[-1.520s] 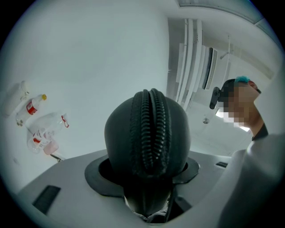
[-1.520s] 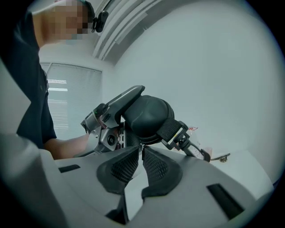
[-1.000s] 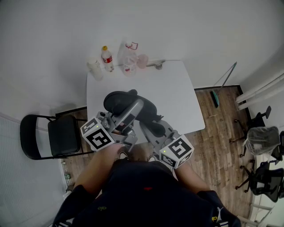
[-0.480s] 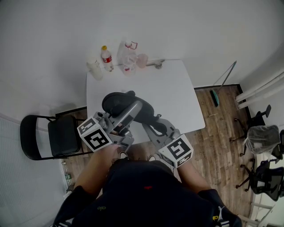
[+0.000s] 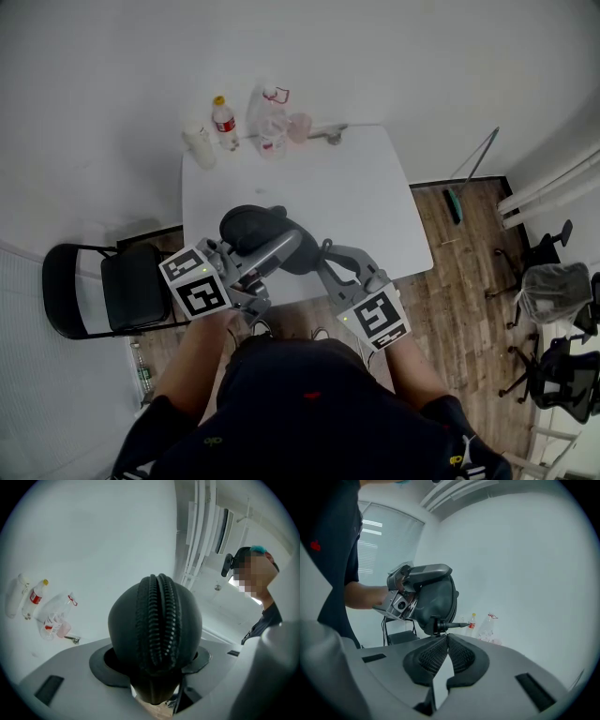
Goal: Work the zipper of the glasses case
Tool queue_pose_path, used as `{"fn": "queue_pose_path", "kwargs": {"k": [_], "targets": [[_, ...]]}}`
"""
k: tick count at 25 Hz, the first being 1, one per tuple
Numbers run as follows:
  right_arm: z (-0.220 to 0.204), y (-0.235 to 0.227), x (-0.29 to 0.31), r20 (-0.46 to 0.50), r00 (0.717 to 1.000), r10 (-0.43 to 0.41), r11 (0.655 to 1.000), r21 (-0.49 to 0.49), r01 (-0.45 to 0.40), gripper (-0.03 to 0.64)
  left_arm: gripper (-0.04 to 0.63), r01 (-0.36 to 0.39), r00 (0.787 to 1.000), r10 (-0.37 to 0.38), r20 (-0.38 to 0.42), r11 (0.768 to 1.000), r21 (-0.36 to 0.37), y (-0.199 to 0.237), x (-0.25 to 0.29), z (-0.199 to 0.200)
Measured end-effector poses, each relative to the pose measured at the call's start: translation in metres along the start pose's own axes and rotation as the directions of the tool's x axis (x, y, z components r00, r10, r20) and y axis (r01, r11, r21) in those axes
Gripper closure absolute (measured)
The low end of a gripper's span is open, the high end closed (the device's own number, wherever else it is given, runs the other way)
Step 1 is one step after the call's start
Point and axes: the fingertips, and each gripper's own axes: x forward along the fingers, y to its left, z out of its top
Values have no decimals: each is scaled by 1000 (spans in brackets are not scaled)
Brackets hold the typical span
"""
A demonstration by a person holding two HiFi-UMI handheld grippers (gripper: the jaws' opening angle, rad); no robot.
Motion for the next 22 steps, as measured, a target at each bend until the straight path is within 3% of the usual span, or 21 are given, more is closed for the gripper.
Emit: {"fn": "queue_pose_path", "kwargs": {"k": [9, 16, 22], "targets": [[-10, 3, 1, -67, 997, -28, 973, -231, 12, 597, 324, 35, 983, -27, -182, 999, 41, 0, 0, -25], [-17, 1, 7, -111, 993, -30, 945, -326, -8, 597, 324, 59, 948, -39, -316, 997, 54, 7, 2, -48], [-19, 6, 8, -137, 990, -28, 917, -397, -29, 595, 324, 88, 899, -31, -437, 990, 110, 4, 0, -71]]}}
